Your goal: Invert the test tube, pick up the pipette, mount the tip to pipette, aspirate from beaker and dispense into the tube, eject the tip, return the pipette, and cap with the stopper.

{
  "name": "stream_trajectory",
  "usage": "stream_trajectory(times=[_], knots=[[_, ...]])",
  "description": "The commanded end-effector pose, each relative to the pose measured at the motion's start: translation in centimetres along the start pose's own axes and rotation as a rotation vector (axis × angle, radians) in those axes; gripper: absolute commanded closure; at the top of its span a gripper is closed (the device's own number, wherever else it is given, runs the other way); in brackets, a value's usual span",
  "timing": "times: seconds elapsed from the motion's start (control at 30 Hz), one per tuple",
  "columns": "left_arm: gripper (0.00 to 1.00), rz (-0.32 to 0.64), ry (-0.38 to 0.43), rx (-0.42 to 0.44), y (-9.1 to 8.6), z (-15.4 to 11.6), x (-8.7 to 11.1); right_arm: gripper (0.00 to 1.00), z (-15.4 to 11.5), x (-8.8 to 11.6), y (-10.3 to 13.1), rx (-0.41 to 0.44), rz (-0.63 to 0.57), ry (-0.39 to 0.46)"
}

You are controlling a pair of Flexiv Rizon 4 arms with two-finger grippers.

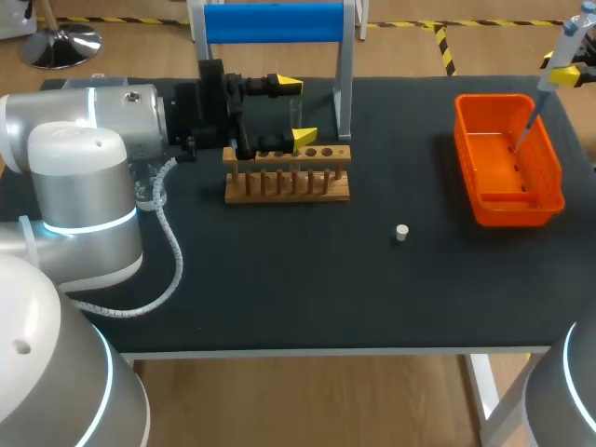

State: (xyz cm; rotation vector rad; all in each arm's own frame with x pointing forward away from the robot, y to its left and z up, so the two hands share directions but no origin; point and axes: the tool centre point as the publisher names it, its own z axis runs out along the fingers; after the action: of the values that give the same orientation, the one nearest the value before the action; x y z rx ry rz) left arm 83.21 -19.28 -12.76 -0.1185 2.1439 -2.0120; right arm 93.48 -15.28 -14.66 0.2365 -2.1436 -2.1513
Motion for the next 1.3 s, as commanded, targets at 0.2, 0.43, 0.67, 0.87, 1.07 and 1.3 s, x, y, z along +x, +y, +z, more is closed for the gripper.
stream_trajectory(times=[0.2,0.43,0.67,0.87,1.07,1.3], knots=[[0.0,0.001,-0.003,0.001,0.03,0.0,0.09,1.0,-0.22,-0.3,-0.7,0.003,0.006,-0.008],[0.0,0.001,-0.003,0.001,0.03,0.0,0.09,1.0,-0.02,-0.29,-0.88,0.013,0.009,-0.018],[0.0,0.001,-0.003,0.001,0.03,0.0,0.09,1.0,0.0,-0.26,-0.87,0.016,0.007,-0.027],[0.0,0.001,-0.003,0.001,0.03,0.0,0.09,1.0,0.0,-0.26,-0.87,0.016,0.007,-0.027],[0.0,0.001,-0.003,0.001,0.03,0.0,0.09,1.0,0.0,-0.26,-0.87,0.016,0.007,-0.027],[0.0,0.001,-0.003,0.001,0.03,0.0,0.09,1.0,0.0,-0.26,-0.87,0.016,0.007,-0.027]])
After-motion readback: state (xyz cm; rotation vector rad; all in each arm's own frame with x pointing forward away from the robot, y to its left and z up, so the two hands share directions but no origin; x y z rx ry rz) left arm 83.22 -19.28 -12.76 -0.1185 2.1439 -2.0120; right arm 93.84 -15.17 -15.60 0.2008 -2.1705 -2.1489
